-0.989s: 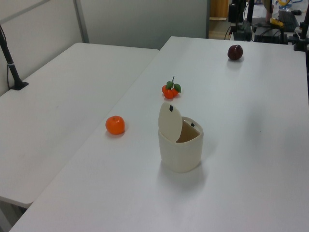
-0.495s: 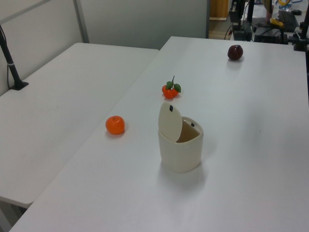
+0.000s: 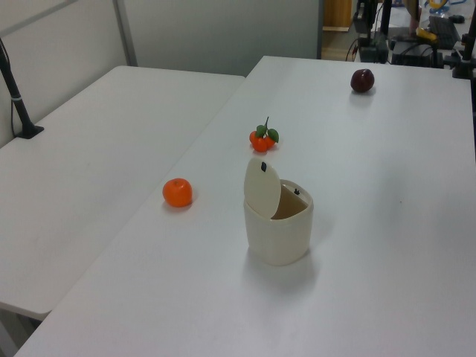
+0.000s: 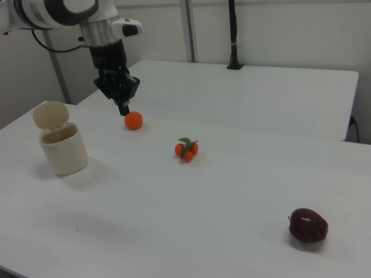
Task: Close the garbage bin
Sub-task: 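Move the gripper over to the open lid of the cream bin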
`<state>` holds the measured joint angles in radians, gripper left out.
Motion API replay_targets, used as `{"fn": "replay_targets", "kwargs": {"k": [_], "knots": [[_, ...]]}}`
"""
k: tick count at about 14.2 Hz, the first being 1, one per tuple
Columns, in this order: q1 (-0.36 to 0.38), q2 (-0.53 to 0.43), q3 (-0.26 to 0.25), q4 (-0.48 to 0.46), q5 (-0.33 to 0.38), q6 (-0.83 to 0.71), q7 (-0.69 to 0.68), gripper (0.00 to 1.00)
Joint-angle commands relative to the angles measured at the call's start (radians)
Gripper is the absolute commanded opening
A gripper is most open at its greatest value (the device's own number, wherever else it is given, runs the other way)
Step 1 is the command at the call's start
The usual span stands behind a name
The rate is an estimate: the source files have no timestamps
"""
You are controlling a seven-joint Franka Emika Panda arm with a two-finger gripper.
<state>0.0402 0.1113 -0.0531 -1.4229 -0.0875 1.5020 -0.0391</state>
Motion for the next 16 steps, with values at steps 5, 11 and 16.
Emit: {"fn": "replay_targets", "kwargs": {"k": [5,11,16], "knots": [[0.030,-0.010,0.027,-0.041,0.023,0.127,0.015,0.00],[0.243,0.037,0.027,-0.041,0.038,0.331,0.016,0.00],[0.346,0.106,0.026,-0.041,0.109,0.590,0.016,0.00]]}}
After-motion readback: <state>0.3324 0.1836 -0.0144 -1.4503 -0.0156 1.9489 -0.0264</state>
